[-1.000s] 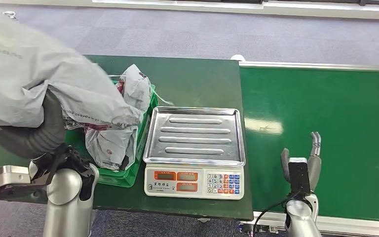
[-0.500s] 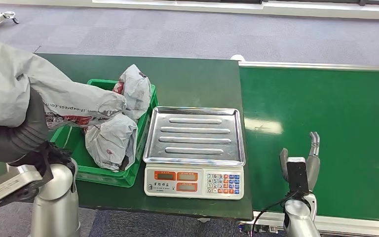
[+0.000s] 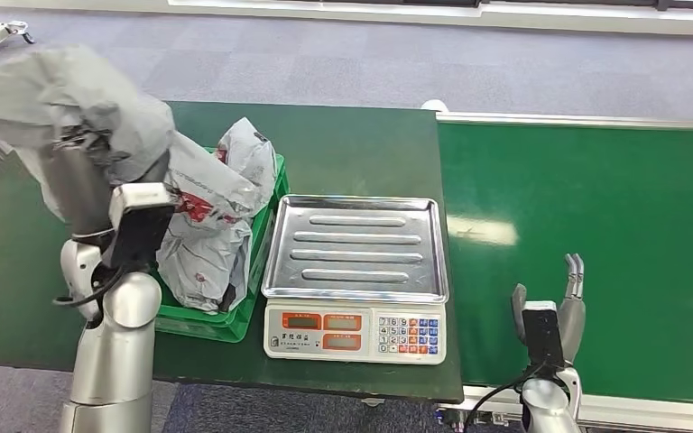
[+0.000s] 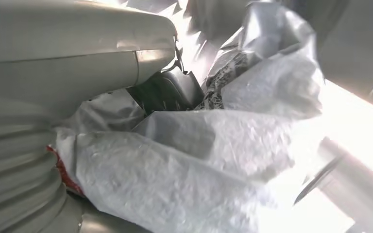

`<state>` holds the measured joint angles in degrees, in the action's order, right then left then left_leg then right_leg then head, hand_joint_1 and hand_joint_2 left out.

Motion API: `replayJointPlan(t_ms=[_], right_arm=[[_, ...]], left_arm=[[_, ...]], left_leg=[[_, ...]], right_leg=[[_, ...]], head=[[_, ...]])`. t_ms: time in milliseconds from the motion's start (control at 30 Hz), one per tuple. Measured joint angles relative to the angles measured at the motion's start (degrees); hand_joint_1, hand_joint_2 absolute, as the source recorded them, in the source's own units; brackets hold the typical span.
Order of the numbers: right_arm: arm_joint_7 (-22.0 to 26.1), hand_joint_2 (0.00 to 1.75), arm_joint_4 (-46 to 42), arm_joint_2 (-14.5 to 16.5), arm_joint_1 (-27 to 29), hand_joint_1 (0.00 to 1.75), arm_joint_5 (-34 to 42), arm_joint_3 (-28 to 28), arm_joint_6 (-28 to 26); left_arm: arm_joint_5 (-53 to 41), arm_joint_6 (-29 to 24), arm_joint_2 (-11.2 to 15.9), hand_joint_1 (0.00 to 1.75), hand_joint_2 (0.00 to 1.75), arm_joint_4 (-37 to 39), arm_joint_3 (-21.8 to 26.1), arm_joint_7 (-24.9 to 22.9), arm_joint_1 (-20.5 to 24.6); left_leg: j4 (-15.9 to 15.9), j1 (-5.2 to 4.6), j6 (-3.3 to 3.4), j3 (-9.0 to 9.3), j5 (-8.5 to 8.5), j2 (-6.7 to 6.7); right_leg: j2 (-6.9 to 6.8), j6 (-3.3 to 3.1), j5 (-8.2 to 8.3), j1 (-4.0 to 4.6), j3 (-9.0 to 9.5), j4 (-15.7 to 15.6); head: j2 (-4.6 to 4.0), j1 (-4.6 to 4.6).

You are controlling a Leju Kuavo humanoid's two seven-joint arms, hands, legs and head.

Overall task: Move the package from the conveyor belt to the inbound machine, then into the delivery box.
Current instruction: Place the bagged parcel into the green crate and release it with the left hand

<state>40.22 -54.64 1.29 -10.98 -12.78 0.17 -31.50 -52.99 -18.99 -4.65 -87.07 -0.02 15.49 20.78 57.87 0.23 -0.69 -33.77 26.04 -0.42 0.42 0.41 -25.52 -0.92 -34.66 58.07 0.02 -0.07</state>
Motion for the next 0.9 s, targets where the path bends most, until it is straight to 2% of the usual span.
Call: replayJointPlan(t_ms=[100, 167, 533, 700, 833, 900], right_arm=[[-0.01, 1.75, 0.16, 0.00, -0.46, 0.00, -1.10, -0.80, 0.95], [-0.01, 1.75, 0.30, 0.00, -0.80, 0.00, -1.42, -1.09, 1.23], [0.00, 1.75, 0.29, 0.00, -0.55, 0.00, -2.08, -3.43, 1.78], [0.00, 1.75, -0.03, 0.00, 0.40, 0.00, -2.49, -4.33, 2.04], [0.00, 1.75, -0.06, 0.00, 0.76, 0.00, -2.68, -4.83, 2.05], [0.00, 1.75, -0.16, 0.01, 0.91, 0.00, -2.84, -4.99, 2.08]], left_arm=[[-7.05, 10.44, 1.37, 1.75, 1.75, 6.26, -1.46, -6.80, 0.69], [-10.38, 13.61, 2.27, 1.75, 1.75, 10.66, -2.55, -8.65, 1.20], [-11.37, 21.60, 5.11, 1.75, 1.75, 30.97, -5.77, -9.01, 8.58], [-11.31, 22.14, 5.52, 1.75, 1.75, 37.69, -6.89, -9.14, 11.76], [-11.01, 21.51, 5.59, 0.00, 1.75, 40.38, -7.35, -9.15, 12.96], [-10.71, 19.90, 5.58, 0.00, 1.75, 41.16, -7.42, -9.26, 13.26]], left_leg=[[0.00, -0.01, -0.01, 0.00, -0.02, 0.02], [0.00, -0.01, -0.02, 0.01, -0.03, 0.08], [0.00, -0.01, -0.03, 0.01, -0.03, 0.10], [0.00, -0.01, -0.03, 0.03, -0.04, 0.09], [0.00, -0.01, -0.02, 0.04, -0.04, 0.09], [0.00, -0.01, -0.02, 0.04, -0.05, 0.09]], right_leg=[[0.02, -0.01, 0.02, 0.00, -0.01, 0.00], [0.11, -0.04, 0.08, 0.00, -0.04, 0.00], [0.12, -0.04, 0.11, 0.02, -0.06, 0.00], [0.12, -0.04, 0.11, 0.00, -0.03, 0.00], [0.10, -0.04, 0.12, -0.01, -0.01, 0.00], [0.10, -0.04, 0.12, -0.01, -0.01, 0.00]], head=[[0.00, 0.01], [0.00, 0.01], [0.00, 0.00], [0.00, 0.00], [0.00, 0.01], [0.00, 0.01]])
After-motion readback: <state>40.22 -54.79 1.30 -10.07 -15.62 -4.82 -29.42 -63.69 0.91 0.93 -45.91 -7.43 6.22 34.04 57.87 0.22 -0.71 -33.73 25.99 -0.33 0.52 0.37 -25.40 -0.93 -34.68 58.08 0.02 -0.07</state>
